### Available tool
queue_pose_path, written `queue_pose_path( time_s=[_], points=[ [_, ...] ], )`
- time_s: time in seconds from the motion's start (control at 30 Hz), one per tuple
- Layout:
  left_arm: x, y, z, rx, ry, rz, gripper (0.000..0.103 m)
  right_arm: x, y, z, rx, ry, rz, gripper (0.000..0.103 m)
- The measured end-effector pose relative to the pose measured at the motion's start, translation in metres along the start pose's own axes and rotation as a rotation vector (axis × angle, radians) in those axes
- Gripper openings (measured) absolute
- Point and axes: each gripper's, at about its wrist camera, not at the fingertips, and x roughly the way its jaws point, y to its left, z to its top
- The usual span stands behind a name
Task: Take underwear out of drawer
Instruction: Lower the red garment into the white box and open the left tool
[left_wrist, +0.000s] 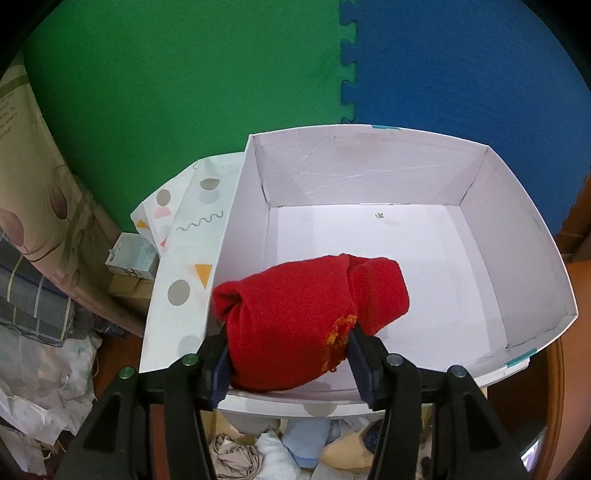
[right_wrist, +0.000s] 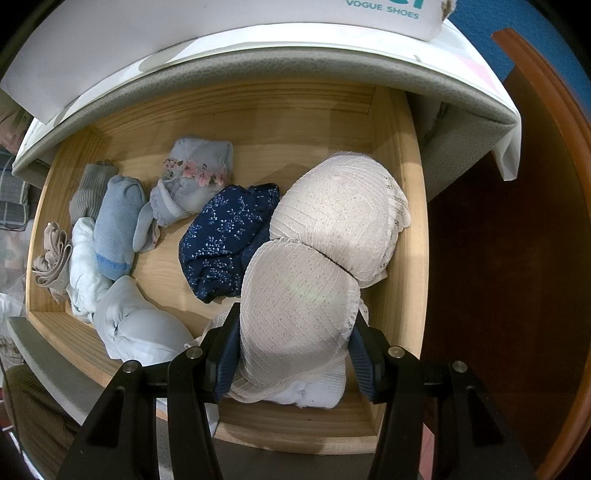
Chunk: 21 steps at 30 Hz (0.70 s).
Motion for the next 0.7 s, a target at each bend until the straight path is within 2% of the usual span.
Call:
queue_pose_path(
  time_s=[0.3,0.7],
  points=[
    [-0.005,-0.006,-0.001,0.046,-0.058,0.020,0.061,0.000,0.000,0.000,0.000,0.000,0.000,0.049],
    [-0.020,-0.012,-0.004,0.086,-0.090,-0.004,0.064,-0.001,0.000,0.000,-0.002,0.001,-0.003,0.050]
  ],
)
